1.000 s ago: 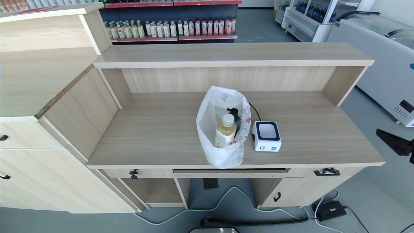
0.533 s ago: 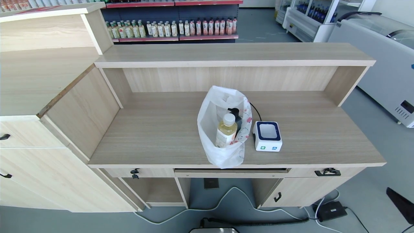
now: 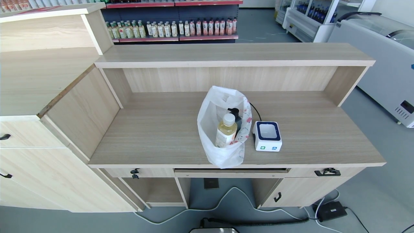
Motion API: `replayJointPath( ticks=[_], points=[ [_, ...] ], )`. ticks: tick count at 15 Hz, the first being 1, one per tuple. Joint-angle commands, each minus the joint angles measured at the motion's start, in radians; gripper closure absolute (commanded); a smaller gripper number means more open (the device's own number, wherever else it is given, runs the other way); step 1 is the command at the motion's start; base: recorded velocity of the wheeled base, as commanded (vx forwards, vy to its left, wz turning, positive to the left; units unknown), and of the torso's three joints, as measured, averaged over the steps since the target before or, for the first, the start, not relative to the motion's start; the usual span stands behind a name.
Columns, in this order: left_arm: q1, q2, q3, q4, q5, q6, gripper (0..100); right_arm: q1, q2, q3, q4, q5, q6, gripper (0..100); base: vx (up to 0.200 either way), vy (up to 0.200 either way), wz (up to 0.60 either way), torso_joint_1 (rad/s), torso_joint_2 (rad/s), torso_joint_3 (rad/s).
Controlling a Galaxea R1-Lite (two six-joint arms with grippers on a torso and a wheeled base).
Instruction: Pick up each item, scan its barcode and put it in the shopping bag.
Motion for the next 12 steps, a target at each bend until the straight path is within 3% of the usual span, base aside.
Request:
replayJointPath(
  ticks=[1,4,12],
  points=[
    [0.000,0.000,0.000,0.000,0.000,0.000,0,0.033,-0.094,0.002,0.004,-0.004,0.006,0,0.000,0.000,0.00,0.000,0.00,0.000],
    [0.000,0.000,0.000,0.000,0.000,0.000,0,0.008,-0.144,0.002,0.075,-0.003,0.122,0,0.000,0.000,0.00,0.000,0.00,0.000],
    [0.000,0.000,0.000,0.000,0.000,0.000,0,0.008,-0.144,0.002,0.076,-0.003,0.121,0,0.000,0.000,0.00,0.000,0.00,0.000]
  ],
)
